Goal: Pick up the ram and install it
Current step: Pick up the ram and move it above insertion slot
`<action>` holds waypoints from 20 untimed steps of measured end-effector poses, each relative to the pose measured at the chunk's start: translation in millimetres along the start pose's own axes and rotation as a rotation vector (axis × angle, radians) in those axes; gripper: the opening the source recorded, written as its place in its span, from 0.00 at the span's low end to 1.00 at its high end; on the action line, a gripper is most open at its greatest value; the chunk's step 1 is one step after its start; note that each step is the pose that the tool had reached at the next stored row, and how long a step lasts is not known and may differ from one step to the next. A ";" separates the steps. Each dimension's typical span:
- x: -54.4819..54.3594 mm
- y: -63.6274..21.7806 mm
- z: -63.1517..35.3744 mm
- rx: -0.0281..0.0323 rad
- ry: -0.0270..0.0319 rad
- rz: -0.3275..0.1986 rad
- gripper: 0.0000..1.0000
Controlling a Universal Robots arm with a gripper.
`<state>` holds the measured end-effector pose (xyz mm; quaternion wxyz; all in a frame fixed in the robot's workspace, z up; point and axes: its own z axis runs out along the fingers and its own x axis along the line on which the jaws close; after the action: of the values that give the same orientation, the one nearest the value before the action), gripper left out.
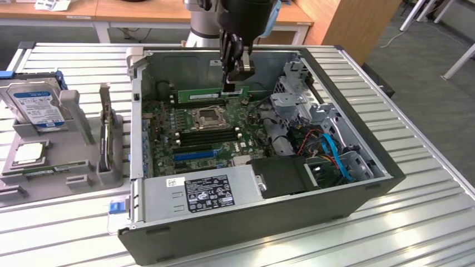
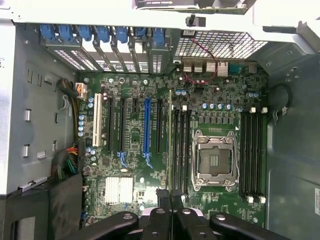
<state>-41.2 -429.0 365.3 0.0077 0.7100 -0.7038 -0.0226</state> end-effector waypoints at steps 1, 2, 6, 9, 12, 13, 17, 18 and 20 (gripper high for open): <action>0.0 0.0 0.0 -0.0001 0.0000 0.000 0.11; 0.0 0.0 0.0 -0.0001 0.0001 0.000 0.11; 0.0 0.0 0.6 0.0002 -0.0003 0.000 0.11; 0.1 -0.1 2.5 0.0000 -0.0002 0.000 0.11; 0.1 -0.2 4.9 0.0000 -0.0001 0.000 0.11; 0.1 -0.2 5.9 0.0000 -0.0002 0.000 0.11; 0.2 -0.4 10.3 0.0000 0.0000 0.000 0.11; 0.3 -0.5 11.8 0.0000 -0.0001 0.000 0.11; 0.3 -0.6 14.8 0.0000 0.0000 0.000 0.11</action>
<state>-41.2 -429.0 350.4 0.0077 0.7100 -0.7038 -0.0226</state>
